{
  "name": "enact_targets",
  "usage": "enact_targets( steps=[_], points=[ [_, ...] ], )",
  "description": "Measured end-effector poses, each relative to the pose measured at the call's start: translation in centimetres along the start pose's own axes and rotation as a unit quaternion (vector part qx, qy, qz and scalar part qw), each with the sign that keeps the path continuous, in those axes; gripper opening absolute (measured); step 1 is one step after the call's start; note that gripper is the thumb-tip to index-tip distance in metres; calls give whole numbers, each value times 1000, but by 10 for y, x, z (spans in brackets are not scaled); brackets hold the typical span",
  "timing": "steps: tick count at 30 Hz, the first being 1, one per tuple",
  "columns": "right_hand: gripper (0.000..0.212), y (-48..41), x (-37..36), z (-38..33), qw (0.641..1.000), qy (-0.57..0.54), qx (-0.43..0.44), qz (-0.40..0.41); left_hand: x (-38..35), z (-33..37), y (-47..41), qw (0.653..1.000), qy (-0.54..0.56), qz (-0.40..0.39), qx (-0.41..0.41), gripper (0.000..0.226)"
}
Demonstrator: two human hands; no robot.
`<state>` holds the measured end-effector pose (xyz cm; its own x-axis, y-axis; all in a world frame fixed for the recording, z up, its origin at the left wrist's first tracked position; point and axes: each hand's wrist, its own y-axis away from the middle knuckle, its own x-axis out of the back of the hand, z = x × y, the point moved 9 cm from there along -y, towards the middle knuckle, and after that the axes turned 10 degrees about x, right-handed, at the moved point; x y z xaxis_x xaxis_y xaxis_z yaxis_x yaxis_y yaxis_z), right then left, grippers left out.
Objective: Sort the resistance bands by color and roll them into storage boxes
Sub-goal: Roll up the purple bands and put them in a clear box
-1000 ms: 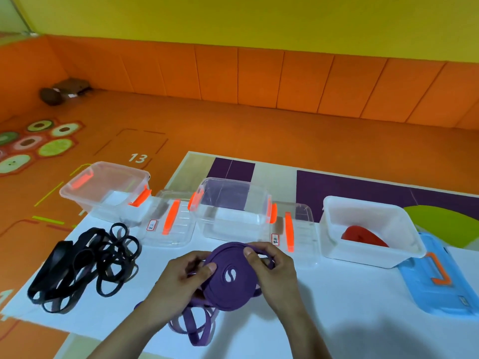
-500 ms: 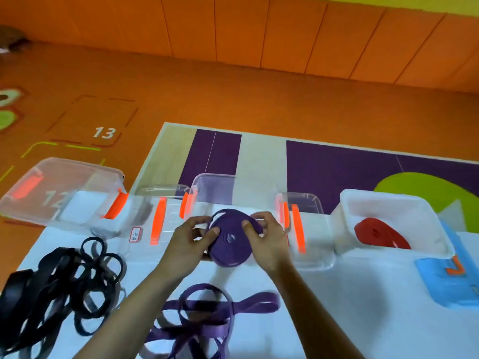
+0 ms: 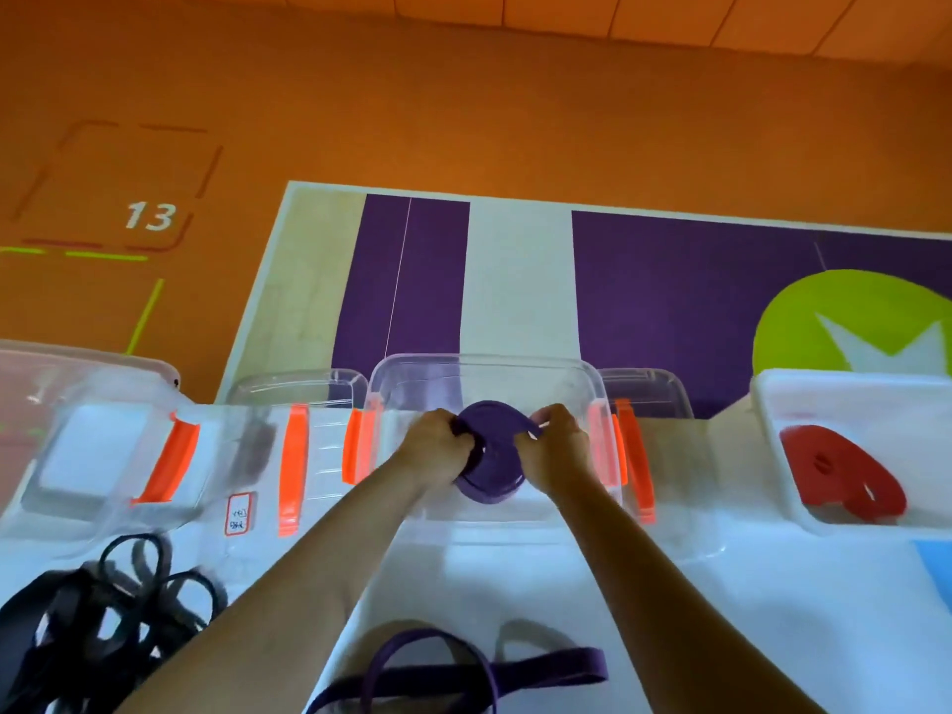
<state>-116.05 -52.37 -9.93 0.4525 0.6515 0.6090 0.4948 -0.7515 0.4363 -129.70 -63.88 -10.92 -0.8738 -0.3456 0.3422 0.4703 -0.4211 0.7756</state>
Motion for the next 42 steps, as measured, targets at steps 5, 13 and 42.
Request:
enact_targets(
  steps=[5,13,42],
  points=[
    [42,-15,-31,12,998,10,-62,-18,-7,-7,-37,992,-85,65,60,20],
    [43,-28,-45,30,993,56,-80,-60,-13,-16,-51,990,-54,122,54,38],
    [46,164,17,-16,924,181,310,135,-27,-39,177,855,-286,294,-317,23]
  ],
)
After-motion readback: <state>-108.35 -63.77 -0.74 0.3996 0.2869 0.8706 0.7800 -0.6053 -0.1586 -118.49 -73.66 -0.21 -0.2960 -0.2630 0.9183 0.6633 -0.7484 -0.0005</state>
